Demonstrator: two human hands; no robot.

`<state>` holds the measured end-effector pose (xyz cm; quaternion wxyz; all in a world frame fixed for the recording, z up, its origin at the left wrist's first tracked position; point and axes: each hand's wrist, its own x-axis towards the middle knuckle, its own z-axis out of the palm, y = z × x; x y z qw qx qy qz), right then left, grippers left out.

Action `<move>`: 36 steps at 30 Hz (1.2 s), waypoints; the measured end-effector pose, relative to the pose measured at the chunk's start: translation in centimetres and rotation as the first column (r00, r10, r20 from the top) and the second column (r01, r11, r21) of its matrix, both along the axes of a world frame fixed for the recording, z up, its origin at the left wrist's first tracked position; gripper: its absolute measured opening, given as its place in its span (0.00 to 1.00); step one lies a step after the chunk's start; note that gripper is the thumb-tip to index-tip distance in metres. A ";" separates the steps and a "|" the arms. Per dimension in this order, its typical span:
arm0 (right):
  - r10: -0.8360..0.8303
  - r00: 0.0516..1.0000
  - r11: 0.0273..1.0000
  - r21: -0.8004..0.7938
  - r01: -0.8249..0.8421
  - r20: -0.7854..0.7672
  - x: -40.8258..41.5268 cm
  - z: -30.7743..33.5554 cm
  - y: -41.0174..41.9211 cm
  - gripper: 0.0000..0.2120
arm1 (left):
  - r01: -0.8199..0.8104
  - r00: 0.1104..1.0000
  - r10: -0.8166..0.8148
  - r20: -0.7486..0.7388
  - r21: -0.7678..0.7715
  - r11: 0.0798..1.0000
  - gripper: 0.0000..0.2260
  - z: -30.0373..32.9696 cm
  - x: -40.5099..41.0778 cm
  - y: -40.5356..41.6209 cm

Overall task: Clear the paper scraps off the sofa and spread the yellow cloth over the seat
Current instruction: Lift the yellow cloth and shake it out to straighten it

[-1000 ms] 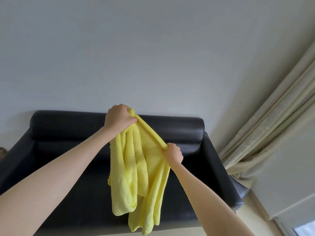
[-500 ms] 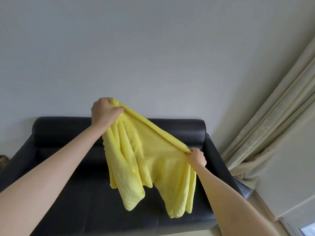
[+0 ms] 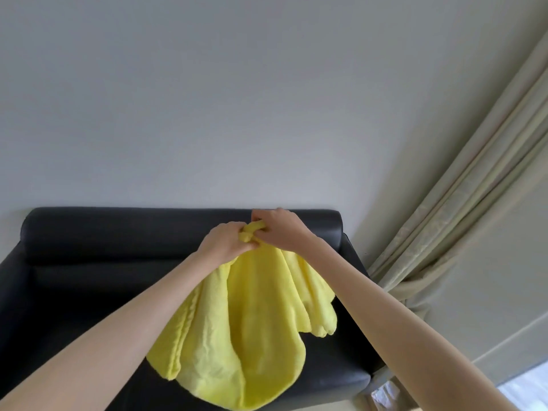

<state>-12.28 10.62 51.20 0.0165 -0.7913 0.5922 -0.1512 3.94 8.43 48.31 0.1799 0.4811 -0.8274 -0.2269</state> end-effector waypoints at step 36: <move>-0.335 0.936 0.874 0.336 0.352 -0.108 -17.5 -4.6 -1.9 0.08 | -0.582 0.803 0.593 -0.056 -0.286 0.761 0.13 -1.0 8.7 -5.7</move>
